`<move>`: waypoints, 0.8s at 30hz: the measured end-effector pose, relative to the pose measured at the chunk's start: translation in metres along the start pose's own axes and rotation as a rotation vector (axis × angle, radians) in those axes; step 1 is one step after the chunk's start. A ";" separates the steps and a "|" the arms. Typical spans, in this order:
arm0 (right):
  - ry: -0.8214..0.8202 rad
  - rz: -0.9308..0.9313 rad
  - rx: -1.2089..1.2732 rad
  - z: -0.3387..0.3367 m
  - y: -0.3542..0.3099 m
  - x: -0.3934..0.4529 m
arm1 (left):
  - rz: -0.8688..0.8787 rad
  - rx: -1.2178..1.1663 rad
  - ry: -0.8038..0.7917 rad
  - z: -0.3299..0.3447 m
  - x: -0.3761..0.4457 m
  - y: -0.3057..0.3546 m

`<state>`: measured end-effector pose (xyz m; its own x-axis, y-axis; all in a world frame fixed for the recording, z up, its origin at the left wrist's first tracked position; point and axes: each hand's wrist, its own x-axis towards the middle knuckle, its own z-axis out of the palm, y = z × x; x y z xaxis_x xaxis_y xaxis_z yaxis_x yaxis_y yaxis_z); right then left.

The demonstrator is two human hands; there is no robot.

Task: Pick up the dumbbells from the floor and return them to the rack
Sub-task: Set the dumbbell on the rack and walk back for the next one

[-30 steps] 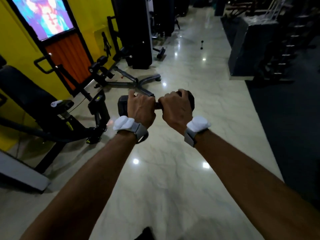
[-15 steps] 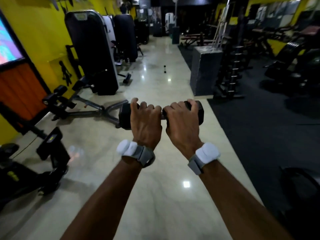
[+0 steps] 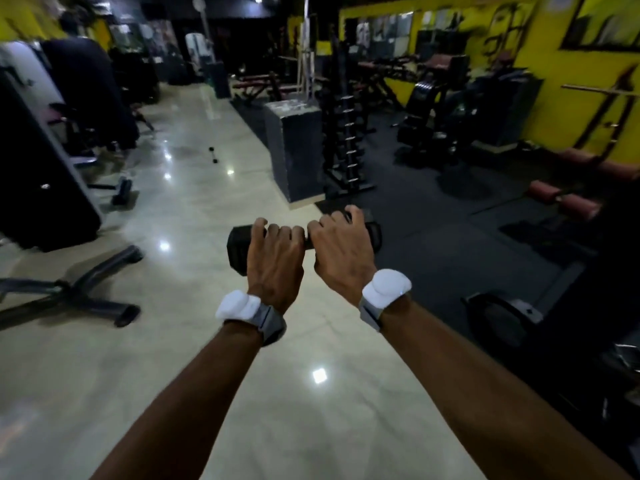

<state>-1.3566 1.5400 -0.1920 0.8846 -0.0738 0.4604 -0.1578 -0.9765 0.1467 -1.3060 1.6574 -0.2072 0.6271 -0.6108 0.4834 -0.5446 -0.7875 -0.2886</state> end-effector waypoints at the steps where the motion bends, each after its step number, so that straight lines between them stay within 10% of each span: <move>1: -0.016 0.012 -0.004 0.009 0.011 0.007 | 0.021 -0.012 0.012 0.010 0.014 0.007; 24: -0.030 0.076 -0.077 0.212 0.401 0.205 | 0.330 0.104 -0.104 0.163 0.413 0.222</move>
<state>-1.1457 1.0907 -0.2250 0.8814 -0.1541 0.4464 -0.2572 -0.9494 0.1800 -1.0773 1.2165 -0.2058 0.4832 -0.8346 0.2647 -0.6712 -0.5472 -0.5001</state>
